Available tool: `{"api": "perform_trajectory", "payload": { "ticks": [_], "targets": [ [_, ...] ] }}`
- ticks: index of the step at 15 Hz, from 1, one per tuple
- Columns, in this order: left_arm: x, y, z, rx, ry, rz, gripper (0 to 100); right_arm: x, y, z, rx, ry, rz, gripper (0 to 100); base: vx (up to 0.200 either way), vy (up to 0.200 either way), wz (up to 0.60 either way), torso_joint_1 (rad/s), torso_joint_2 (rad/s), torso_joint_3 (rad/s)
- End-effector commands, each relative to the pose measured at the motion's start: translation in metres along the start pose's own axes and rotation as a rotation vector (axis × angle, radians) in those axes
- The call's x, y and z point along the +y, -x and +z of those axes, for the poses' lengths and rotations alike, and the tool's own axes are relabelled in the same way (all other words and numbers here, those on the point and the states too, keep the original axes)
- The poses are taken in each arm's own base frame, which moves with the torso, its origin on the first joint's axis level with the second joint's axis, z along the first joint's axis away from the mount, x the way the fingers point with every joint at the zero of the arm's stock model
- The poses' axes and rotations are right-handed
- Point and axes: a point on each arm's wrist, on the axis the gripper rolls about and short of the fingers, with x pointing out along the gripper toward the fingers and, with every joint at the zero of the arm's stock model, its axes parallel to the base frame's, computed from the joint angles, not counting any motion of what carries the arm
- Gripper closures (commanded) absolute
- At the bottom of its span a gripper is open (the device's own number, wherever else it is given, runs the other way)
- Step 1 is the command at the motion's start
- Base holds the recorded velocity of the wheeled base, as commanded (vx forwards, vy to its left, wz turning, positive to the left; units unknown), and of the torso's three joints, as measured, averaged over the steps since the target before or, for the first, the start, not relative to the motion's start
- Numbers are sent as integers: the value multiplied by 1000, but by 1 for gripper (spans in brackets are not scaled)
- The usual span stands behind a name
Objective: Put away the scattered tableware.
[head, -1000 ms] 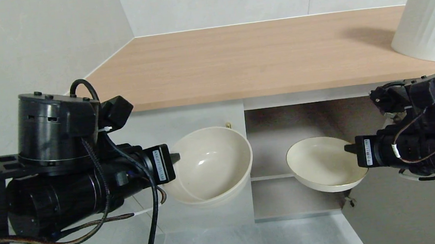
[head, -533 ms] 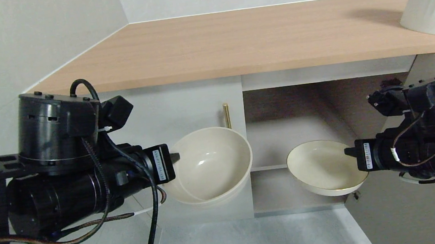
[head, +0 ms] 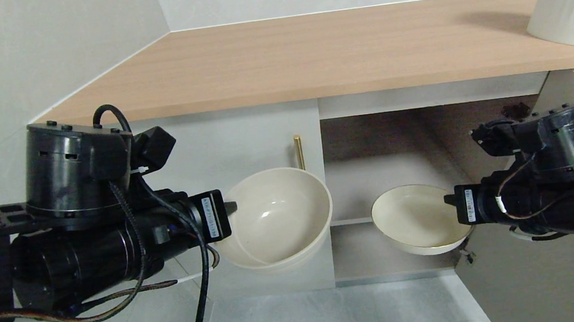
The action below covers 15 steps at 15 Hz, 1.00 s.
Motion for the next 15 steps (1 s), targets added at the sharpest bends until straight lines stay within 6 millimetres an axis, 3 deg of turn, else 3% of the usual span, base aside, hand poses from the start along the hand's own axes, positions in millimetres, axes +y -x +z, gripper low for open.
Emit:
{"api": "perform_trajectory", "payload": {
  "ticks": [1, 6, 9, 13, 15],
  "targets": [
    [0, -1, 0, 2, -1, 2, 100, 3, -49, -16, 2, -19, -40, 100, 0, 0, 0, 0, 0, 0],
    [0, -4, -2, 13, -3, 7, 100, -13, -120, -33, -43, -73, -197, 100, 0, 0, 0, 0, 0, 0],
    [0, -5, -2, 12, -3, 9, 100, -22, -142, -33, -40, -88, -228, 100, 0, 0, 0, 0, 0, 0],
    [0, -8, -4, 23, -6, 11, 100, -27, -191, -27, -90, -111, -305, 100, 0, 0, 0, 0, 0, 0],
    [1, -8, -4, 23, -5, 14, 100, -30, -203, -27, -108, -116, -340, 100, 0, 0, 0, 0, 0, 0]
  ]
}}
